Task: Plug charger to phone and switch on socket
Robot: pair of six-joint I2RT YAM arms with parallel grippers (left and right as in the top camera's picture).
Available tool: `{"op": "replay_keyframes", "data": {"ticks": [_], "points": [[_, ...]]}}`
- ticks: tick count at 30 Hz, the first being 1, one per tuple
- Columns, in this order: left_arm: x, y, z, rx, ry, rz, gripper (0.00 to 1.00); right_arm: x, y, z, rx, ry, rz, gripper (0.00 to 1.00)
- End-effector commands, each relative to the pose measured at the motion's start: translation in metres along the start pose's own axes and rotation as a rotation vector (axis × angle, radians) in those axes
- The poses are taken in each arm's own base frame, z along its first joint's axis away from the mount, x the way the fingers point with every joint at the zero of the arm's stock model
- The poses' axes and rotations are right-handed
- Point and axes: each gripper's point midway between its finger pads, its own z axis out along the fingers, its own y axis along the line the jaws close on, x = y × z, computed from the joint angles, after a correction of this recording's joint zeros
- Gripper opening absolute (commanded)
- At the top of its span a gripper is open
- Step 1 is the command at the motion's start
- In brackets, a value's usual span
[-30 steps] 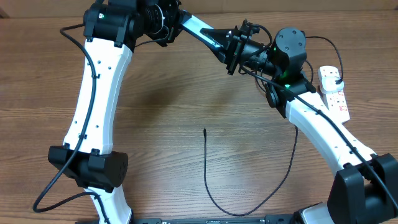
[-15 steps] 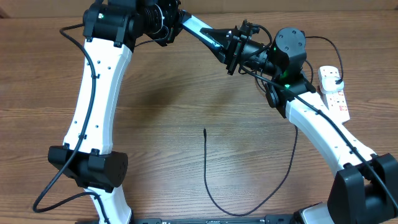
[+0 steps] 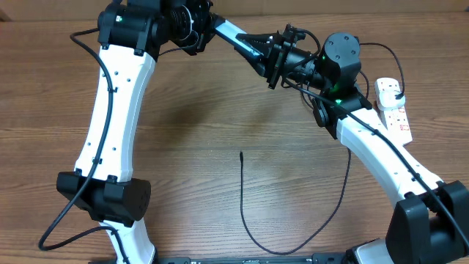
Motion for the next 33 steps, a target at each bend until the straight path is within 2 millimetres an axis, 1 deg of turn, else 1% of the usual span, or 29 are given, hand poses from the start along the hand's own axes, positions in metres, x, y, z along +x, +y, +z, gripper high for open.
{"op": "replay_keyframes", "data": {"ticks": [1, 5, 8, 12, 15, 16, 19, 22, 24, 27, 30, 33], "points": [[0.005, -0.010, -0.013, 0.029, -0.008, 0.062, 0.04, 0.012, 0.010, -0.001, -0.006, 0.040, 0.107, 0.20], [0.005, -0.010, -0.013, 0.029, -0.008, 0.072, 0.04, 0.012, 0.010, -0.001, -0.007, 0.039, 0.107, 0.22], [0.005, -0.010, -0.013, 0.029, -0.008, 0.072, 0.04, 0.012, 0.010, -0.001, -0.006, 0.040, 0.107, 0.36], [0.005, -0.010, -0.013, 0.029, -0.009, 0.072, 0.04, 0.012, 0.010, -0.001, -0.006, 0.040, 0.107, 0.65], [0.005, -0.010, -0.013, 0.029, -0.009, 0.072, 0.04, 0.012, 0.010, -0.001, -0.006, 0.040, 0.107, 0.84], [0.004, -0.010, -0.013, 0.029, -0.009, 0.071, 0.05, 0.012, 0.010, -0.001, -0.006, 0.040, 0.107, 0.88], [0.001, -0.010, -0.014, 0.031, -0.014, 0.074, 0.04, 0.012, 0.010, -0.001, -0.007, 0.039, 0.090, 0.96], [-0.005, -0.010, -0.017, 0.039, -0.022, 0.096, 0.04, 0.011, 0.010, -0.002, -0.009, 0.036, 0.044, 1.00], [-0.013, -0.010, -0.021, 0.048, -0.024, 0.115, 0.04, 0.009, 0.011, -0.003, -0.013, 0.031, -0.028, 1.00], [-0.029, -0.008, -0.032, 0.070, -0.017, 0.168, 0.04, 0.004, 0.014, -0.008, -0.019, 0.018, -0.144, 1.00], [-0.044, -0.007, -0.050, 0.130, 0.031, 0.283, 0.04, -0.002, 0.017, -0.016, -0.017, 0.015, -0.238, 1.00], [-0.048, -0.010, -0.076, 0.252, 0.129, 0.421, 0.04, -0.008, 0.020, -0.025, -0.013, 0.016, -0.333, 1.00]]}}
